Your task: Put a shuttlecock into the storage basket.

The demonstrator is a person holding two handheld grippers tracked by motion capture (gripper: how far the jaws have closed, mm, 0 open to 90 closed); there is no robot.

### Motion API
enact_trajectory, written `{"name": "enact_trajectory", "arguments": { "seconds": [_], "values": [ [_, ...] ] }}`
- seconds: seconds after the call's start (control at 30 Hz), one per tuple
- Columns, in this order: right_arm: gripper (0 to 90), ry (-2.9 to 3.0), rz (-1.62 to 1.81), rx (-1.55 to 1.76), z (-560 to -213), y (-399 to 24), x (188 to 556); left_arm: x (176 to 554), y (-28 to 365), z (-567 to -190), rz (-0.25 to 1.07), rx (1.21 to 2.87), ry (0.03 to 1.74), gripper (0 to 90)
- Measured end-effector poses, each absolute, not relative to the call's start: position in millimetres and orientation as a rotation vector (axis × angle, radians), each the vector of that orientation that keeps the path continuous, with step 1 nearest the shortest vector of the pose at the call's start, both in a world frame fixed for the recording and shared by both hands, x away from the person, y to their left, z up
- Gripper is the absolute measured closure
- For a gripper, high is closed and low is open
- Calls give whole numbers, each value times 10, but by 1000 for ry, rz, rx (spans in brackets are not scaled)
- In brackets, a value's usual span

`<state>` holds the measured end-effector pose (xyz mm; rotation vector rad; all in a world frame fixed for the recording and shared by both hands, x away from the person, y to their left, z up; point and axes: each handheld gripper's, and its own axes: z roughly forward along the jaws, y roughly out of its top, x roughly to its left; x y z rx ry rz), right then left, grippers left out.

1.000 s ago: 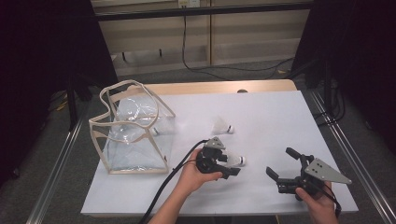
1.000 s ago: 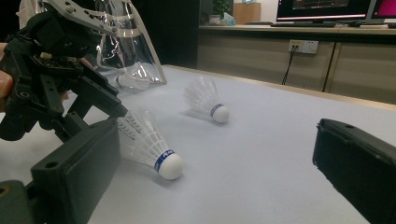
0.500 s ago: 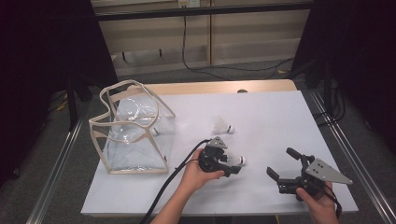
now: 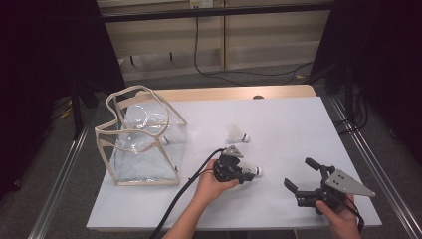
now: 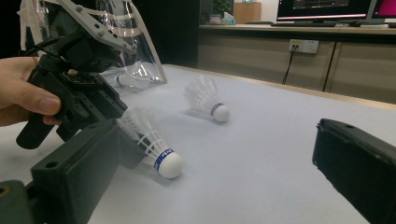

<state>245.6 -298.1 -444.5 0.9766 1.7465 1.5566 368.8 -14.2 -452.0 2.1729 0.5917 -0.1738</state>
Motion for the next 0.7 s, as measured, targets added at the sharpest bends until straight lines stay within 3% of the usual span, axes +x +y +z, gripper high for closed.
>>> {"name": "enact_trajectory", "arguments": {
  "seconds": [0.1,0.27,0.7],
  "values": [
    [6,1743,1556,976,-4445,-2989,2453,3694,-137,-4516,-176,2172,609,818],
    [6,1740,1555,976,-4443,-2997,2449,3696,-95,-4461,-205,2162,604,869],
    [6,1740,1558,977,-4442,-2994,2447,3660,42,-4251,-240,2160,603,887]
  ]
}}
